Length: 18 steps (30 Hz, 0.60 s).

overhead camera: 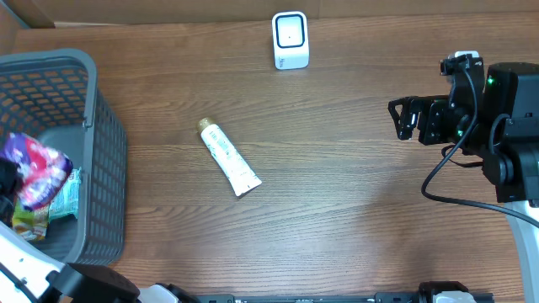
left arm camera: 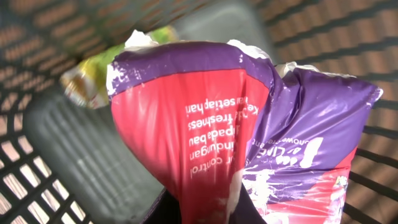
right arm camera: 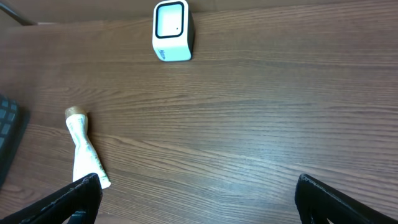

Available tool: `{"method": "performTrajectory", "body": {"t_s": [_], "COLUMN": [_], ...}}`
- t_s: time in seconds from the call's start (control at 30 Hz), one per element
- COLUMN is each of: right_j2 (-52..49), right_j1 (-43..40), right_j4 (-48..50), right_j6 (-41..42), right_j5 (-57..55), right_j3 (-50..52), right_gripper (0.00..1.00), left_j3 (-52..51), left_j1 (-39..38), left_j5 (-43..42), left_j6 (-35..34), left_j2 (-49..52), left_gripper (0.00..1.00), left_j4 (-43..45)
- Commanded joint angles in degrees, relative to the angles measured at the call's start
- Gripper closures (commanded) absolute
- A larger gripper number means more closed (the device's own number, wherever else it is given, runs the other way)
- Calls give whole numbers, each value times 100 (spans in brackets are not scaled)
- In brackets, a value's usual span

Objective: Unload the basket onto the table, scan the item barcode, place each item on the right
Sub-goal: 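Lift the purple pack out and carry it onto the table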

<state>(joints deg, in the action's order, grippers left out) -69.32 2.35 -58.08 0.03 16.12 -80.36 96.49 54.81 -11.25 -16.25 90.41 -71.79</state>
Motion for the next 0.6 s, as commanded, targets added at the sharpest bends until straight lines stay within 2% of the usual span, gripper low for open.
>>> {"method": "performTrajectory", "body": {"t_s": [0.0, 0.3, 0.4, 0.57], "right_j2": [39, 39, 39, 39], "right_j1": [17, 17, 17, 17], "right_j4": [24, 24, 24, 24], "right_j6": [15, 15, 15, 15], "right_j5": [-20, -17, -17, -17], "right_j3": [-173, -173, -173, -173], "right_gripper": [0, 0, 0, 0], "left_j3": [931, 2184, 2216, 1976], "left_j1": [-431, -1899, -2653, -3982], "left_j5": [-227, -48, -63, -66], "left_j6": [393, 1086, 1397, 1497], "left_j2": [-208, -625, -695, -577], "left_gripper": [96, 96, 96, 96], "left_j4": [-170, -192, -247, -535]}}
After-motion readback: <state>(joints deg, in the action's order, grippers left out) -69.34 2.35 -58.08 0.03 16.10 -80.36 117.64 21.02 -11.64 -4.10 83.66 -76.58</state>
